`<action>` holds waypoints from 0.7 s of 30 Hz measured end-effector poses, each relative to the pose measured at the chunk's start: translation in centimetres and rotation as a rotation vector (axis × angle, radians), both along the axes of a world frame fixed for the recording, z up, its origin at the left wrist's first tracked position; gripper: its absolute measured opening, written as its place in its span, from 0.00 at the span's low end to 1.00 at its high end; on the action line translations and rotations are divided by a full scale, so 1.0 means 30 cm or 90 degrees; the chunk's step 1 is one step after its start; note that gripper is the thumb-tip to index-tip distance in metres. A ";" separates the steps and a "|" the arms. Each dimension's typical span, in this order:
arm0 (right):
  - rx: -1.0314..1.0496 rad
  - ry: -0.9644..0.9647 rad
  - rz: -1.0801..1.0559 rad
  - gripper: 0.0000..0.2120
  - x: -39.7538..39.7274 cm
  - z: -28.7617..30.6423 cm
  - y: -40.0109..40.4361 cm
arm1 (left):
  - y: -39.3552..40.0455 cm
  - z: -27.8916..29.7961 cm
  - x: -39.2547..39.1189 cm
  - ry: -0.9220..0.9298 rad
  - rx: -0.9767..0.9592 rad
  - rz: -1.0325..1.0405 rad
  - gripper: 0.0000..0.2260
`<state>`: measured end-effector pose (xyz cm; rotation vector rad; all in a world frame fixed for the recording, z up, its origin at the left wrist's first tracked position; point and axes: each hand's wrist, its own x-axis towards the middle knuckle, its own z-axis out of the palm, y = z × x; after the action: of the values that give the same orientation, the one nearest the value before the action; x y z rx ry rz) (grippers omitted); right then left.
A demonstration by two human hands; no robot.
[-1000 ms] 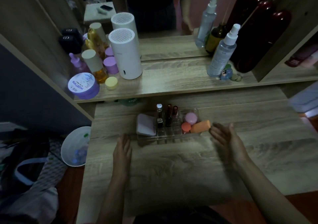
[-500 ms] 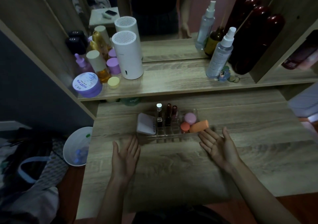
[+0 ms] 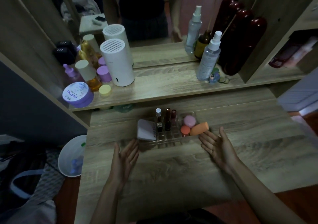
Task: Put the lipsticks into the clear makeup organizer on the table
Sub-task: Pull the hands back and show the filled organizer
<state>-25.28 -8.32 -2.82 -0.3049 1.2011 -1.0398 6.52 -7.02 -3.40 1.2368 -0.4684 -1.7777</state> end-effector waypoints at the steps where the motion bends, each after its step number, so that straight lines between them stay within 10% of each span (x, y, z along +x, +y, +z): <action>1: 0.001 0.000 -0.011 0.33 -0.012 -0.001 0.002 | -0.006 -0.003 -0.011 -0.002 0.002 -0.011 0.33; 21: -0.038 0.046 -0.236 0.33 -0.504 0.029 0.054 | -0.100 -0.015 -0.564 0.024 0.050 -0.166 0.27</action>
<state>-40.41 -6.71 -1.94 -0.1695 1.3234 -1.3963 -10.39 -10.04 -3.85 1.2375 -0.5630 -2.0521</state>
